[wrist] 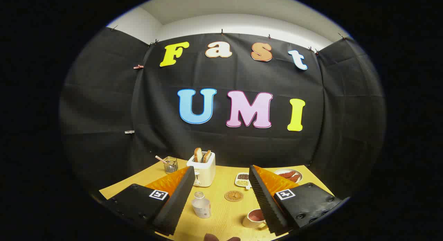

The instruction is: Take the bottle from table, then pour the juice into the cup, finally place the bottle on the coaster

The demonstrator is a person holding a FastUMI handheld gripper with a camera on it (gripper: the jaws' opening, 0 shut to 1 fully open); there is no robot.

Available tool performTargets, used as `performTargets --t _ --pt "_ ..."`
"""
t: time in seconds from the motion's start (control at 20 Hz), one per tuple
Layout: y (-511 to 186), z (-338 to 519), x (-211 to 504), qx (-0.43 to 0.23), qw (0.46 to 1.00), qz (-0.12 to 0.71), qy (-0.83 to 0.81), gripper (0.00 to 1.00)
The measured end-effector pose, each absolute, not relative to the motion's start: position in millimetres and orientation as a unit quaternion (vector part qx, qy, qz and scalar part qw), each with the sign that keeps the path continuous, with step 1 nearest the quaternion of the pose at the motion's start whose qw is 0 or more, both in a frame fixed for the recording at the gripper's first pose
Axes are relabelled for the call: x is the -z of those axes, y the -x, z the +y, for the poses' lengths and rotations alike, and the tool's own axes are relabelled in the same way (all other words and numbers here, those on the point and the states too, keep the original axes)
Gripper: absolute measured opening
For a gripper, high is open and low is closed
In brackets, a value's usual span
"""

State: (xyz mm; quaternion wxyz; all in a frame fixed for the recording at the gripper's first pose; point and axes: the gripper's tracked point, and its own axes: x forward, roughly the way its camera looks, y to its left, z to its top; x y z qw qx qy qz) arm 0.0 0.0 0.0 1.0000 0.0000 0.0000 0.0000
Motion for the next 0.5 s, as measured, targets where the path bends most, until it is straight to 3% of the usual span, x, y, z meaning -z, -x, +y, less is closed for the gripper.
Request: performTargets --t 0.5 --pt "-1.9 19.8 3.7 -0.019 1.0 -0.001 -0.006 0.96"
